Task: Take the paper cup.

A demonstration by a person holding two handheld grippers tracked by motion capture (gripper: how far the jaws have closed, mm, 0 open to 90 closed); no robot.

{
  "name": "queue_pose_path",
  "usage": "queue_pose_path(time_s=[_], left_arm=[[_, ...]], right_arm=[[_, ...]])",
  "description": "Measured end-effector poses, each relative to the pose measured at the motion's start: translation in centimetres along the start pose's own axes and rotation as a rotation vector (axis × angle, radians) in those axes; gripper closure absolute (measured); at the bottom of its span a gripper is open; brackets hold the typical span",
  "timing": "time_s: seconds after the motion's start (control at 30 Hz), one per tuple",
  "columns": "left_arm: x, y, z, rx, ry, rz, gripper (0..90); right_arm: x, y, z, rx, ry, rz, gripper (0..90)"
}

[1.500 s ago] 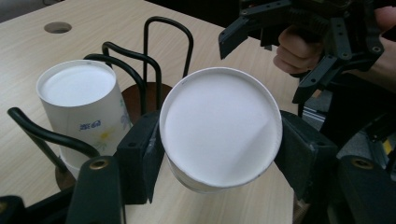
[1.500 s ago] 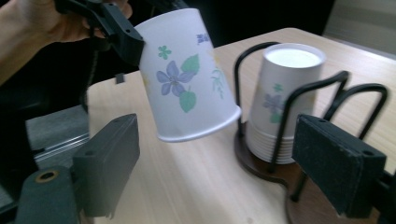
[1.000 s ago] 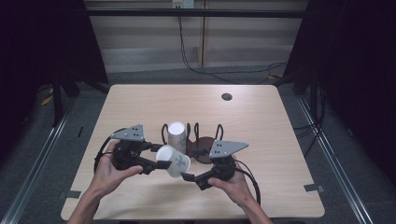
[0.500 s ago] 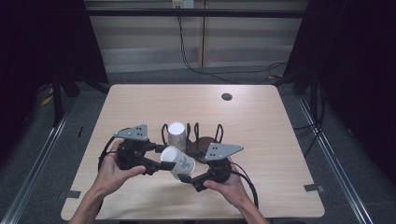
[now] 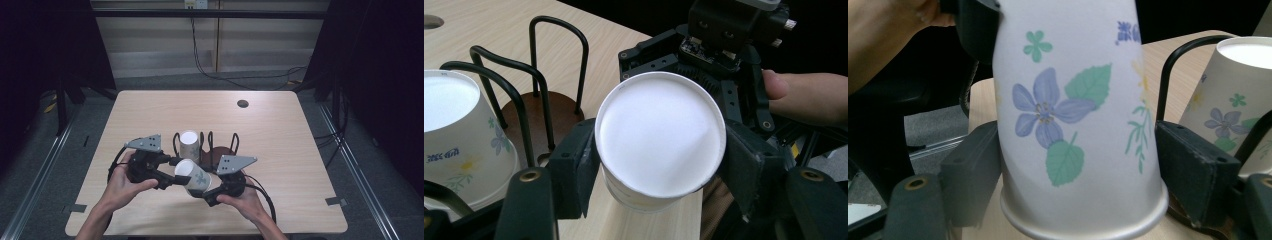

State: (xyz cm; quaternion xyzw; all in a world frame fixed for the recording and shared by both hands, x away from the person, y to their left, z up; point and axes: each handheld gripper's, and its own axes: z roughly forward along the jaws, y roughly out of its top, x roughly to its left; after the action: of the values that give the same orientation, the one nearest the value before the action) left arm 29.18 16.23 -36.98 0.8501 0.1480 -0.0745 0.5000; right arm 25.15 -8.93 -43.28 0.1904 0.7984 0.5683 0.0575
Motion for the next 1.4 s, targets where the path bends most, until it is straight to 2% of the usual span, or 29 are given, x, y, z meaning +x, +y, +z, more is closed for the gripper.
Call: queue_pose_path(time_s=[0.27,0.5,0.73,0.83,1.0,1.1,1.17,1.2,1.3,1.4], left_arm=[[0.0,0.0,0.3,0.006,-0.015,-0.001,36.6],[0.5,-0.3,0.0,-0.010,-0.032,-0.020,36.5],[0.5,-0.4,0.2,-0.005,-0.033,-0.018,35.8],[0.4,-0.4,0.2,-0.009,-0.020,-0.015,34.5],[0.4,-0.2,0.1,-0.021,0.011,-0.013,23.6],[0.3,-0.2,-0.1,-0.032,0.021,-0.012,22.6],[0.2,-0.2,-0.2,-0.043,0.014,-0.022,18.0],[0.1,-0.2,-0.3,-0.025,0.020,-0.006,18.9],[0.1,-0.2,-0.5,-0.034,0.019,-0.014,22.1],[0.0,-0.2,-0.7,-0.022,0.056,0.005,22.5]], right_arm=[[0.1,-0.1,0.1,-0.006,0.008,-0.010,25.4],[0.0,0.0,-0.5,-0.028,0.004,-0.003,27.3],[-0.1,0.0,-0.5,-0.014,0.015,-0.003,29.6],[-0.1,0.0,-0.5,-0.007,0.017,-0.004,30.3],[-0.2,0.1,-0.9,0.005,0.015,-0.001,30.8],[-0.2,0.1,-1.0,0.005,0.015,0.000,31.0],[-0.4,0.1,-1.2,0.015,0.003,0.004,31.2],[-0.5,0.1,-1.4,0.023,-0.002,0.012,31.3],[-0.7,0.0,-1.6,0.029,-0.015,0.022,31.5],[-0.7,0.0,-1.6,0.038,-0.020,0.025,31.7]])
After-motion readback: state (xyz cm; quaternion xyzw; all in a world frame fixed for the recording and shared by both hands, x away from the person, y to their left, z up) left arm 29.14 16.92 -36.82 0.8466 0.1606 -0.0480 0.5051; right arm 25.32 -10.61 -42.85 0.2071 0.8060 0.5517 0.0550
